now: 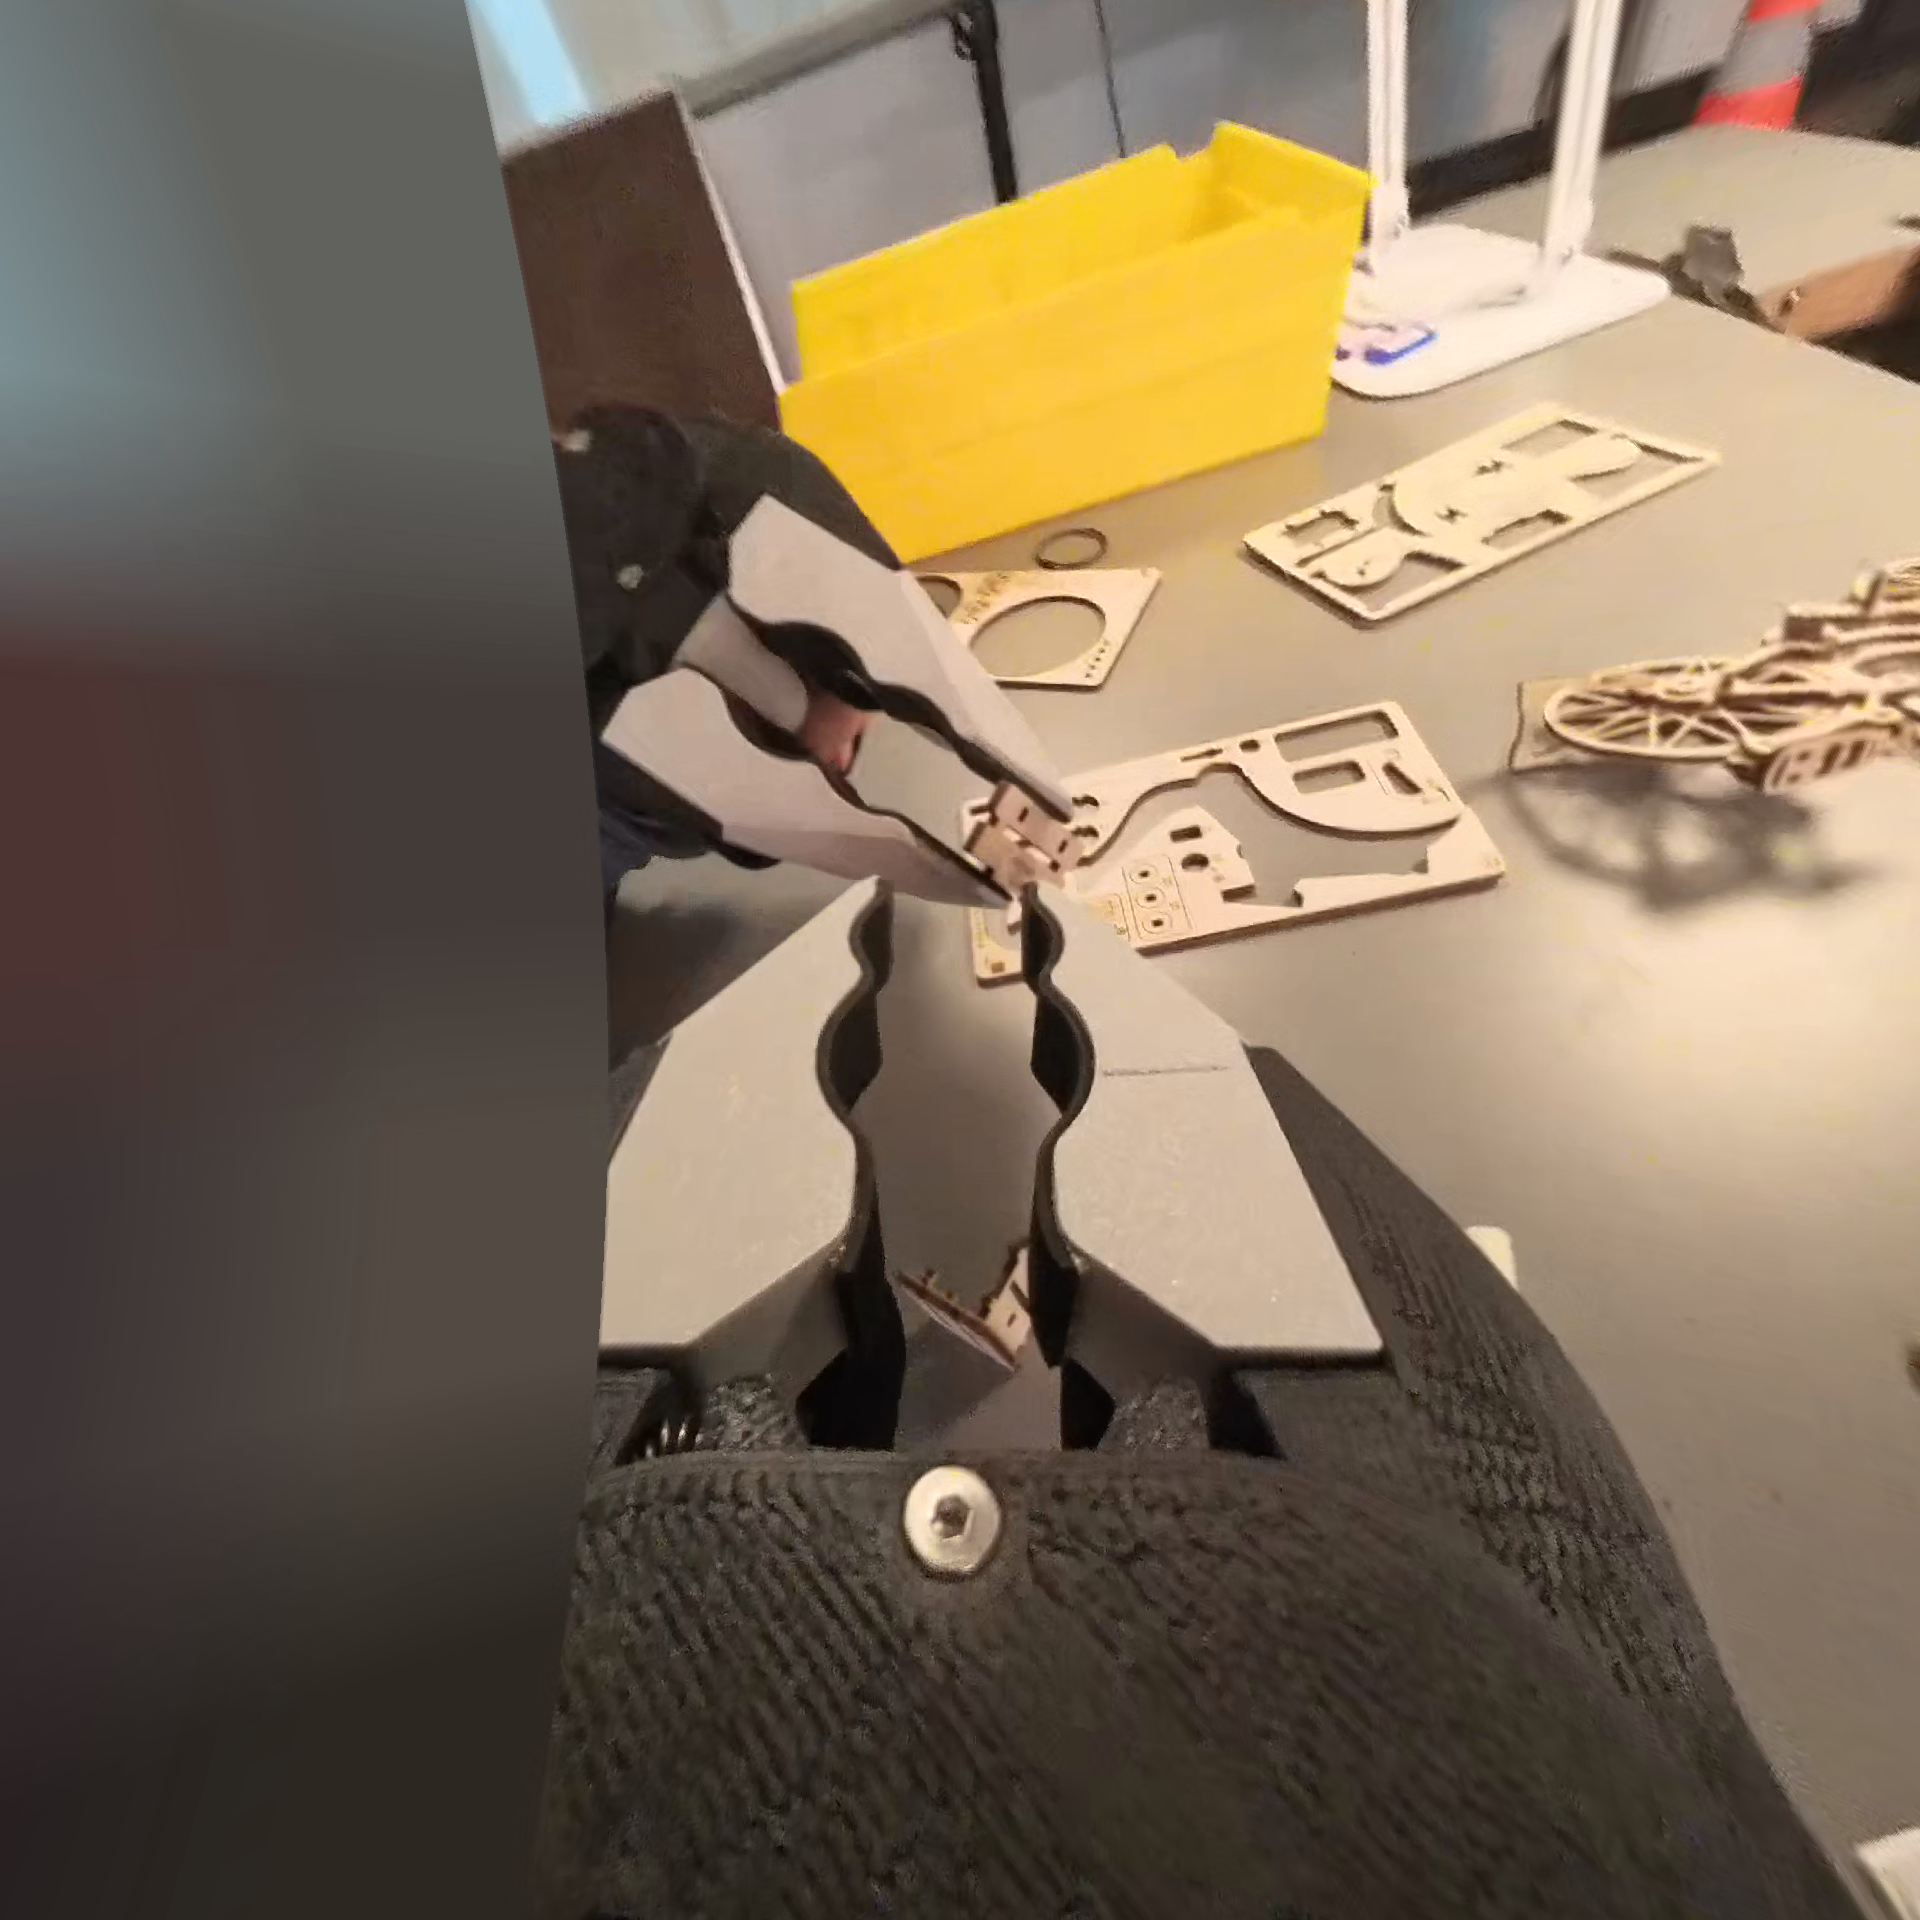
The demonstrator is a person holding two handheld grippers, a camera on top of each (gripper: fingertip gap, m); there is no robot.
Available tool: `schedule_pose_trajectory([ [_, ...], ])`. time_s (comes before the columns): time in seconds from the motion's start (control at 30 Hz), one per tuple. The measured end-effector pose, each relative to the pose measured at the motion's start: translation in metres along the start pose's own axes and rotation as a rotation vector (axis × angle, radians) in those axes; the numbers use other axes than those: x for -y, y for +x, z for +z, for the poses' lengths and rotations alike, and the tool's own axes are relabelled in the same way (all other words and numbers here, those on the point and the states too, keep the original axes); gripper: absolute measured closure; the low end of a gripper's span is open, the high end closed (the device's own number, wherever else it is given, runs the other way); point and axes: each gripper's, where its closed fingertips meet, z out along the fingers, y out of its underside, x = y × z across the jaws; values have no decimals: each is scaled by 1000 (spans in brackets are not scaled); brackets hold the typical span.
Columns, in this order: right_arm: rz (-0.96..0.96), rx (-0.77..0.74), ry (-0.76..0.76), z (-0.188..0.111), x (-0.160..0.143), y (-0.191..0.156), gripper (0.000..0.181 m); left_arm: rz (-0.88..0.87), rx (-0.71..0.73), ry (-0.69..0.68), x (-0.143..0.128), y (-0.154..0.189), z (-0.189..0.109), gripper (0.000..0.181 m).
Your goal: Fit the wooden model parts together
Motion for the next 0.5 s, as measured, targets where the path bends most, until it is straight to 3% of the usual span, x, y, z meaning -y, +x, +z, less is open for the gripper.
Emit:
schedule_pose_trajectory([
  [0.03, 12, -32, -14, 4, -1, 2, 159, 33, 28, -37, -2, -1, 2, 164],
  [0.17, 19, -173, -60, 12, -5, 16, 161, 160, 96, -136, -10, -3, 10, 164],
  [0.5, 172, -117, -26, 11, -5, 20, 164, 259, 134, -191, -17, -1, 14, 164],
])
